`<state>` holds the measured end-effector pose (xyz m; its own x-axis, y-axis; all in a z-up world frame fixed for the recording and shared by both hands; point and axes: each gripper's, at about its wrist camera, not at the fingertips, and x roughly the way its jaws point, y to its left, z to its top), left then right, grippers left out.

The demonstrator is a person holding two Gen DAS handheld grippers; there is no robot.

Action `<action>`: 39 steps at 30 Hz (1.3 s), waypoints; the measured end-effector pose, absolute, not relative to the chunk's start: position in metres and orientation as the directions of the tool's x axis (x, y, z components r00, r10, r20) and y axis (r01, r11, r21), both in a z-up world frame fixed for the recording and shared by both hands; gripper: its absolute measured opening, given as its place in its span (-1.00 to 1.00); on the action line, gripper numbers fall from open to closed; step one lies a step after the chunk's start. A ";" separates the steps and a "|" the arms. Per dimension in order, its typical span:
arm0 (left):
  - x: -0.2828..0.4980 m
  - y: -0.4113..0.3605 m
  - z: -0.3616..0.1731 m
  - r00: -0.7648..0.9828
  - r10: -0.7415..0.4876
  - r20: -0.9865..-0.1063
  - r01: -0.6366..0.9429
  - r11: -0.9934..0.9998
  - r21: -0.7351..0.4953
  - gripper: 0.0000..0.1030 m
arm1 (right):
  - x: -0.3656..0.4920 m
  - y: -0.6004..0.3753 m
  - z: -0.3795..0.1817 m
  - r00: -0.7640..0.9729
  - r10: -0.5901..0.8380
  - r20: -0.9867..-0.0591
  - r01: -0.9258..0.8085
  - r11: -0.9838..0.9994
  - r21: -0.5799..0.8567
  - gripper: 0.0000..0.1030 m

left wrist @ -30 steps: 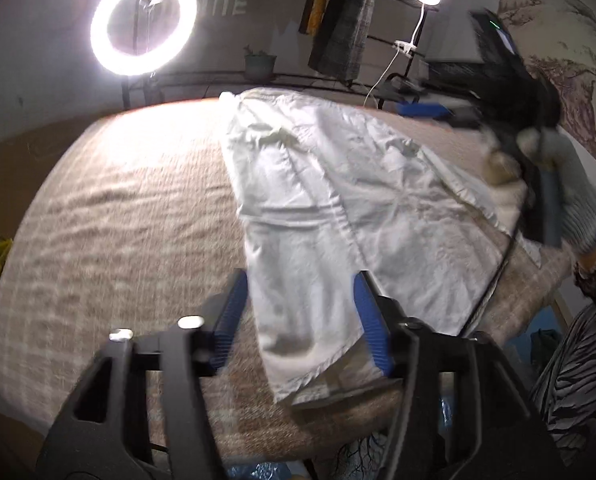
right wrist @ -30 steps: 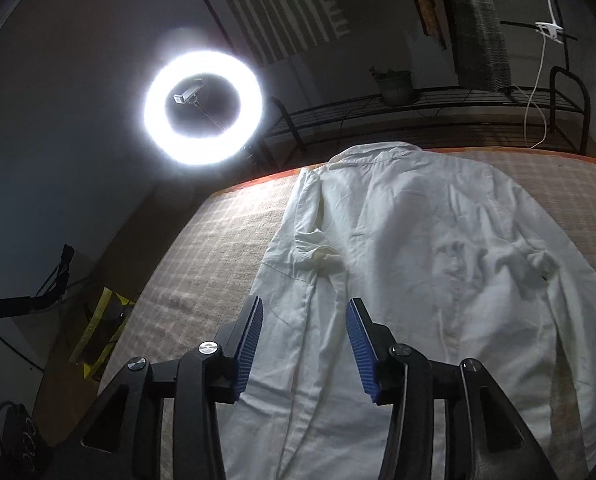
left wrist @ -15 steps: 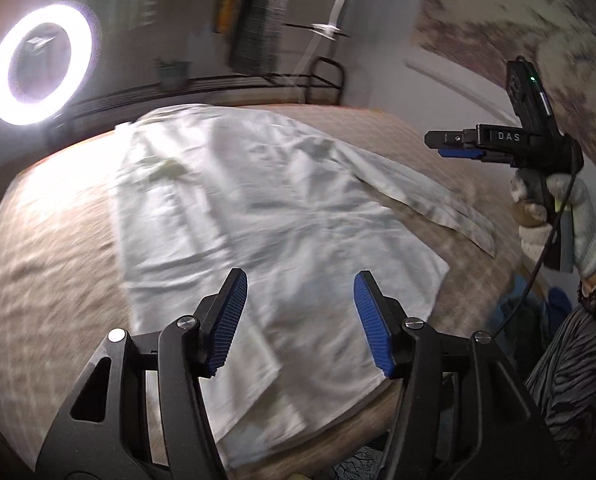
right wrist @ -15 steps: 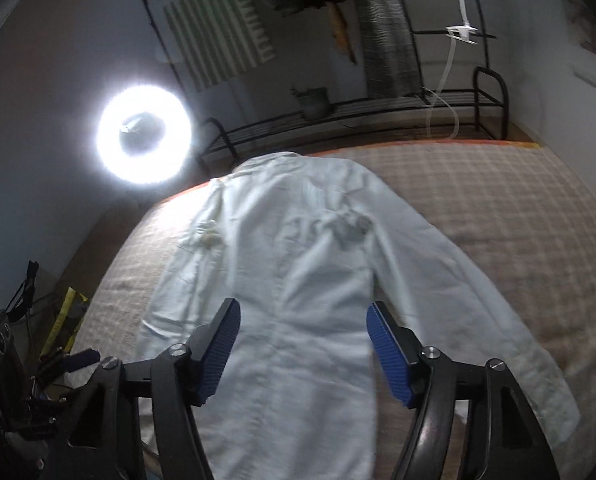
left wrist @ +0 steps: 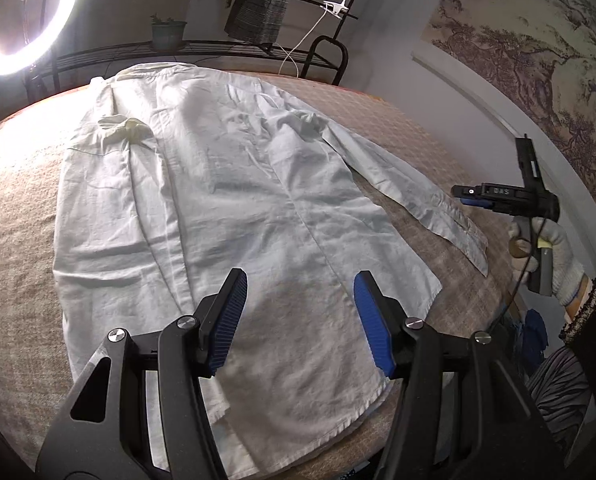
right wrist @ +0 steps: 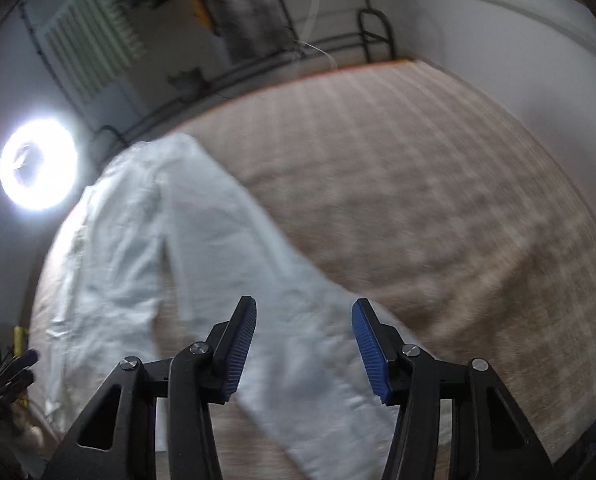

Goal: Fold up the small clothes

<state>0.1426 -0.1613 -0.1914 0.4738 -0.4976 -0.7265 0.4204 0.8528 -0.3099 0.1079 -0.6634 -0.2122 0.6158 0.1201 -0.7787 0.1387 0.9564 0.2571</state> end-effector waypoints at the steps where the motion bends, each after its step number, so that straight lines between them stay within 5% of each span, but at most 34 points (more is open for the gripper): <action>1: 0.142 -0.164 -0.192 0.471 -0.497 -0.728 0.424 0.852 -0.307 0.10 | 0.109 -0.669 -0.216 0.611 0.117 -0.783 0.152 0.953 0.261 0.03; 7: 0.141 -0.173 -0.200 0.451 -0.493 -0.744 0.437 0.849 -0.297 0.10 | 0.122 -0.681 -0.236 0.573 0.106 -0.813 0.169 0.955 0.244 -0.03; 12: 0.141 -0.177 -0.203 0.446 -0.489 -0.750 0.441 0.849 -0.291 0.10 | 0.126 -0.677 -0.241 0.554 0.115 -0.824 0.148 0.961 0.234 -0.91; 13: 0.141 -0.177 -0.204 0.445 -0.488 -0.751 0.440 0.850 -0.292 0.10 | 0.127 -0.676 -0.239 0.559 0.127 -0.819 0.144 0.958 0.247 -0.96; 28: 0.142 -0.166 -0.207 0.439 -0.507 -0.741 0.391 0.851 -0.350 0.10 | 0.099 -0.550 -0.162 0.674 0.278 -0.684 -0.129 0.956 0.262 -1.00; 39: 0.138 -0.147 -0.211 0.455 -0.478 -0.751 0.342 0.873 -0.348 0.10 | 0.101 -0.443 -0.202 0.462 0.410 -0.786 -0.381 0.892 0.242 -0.88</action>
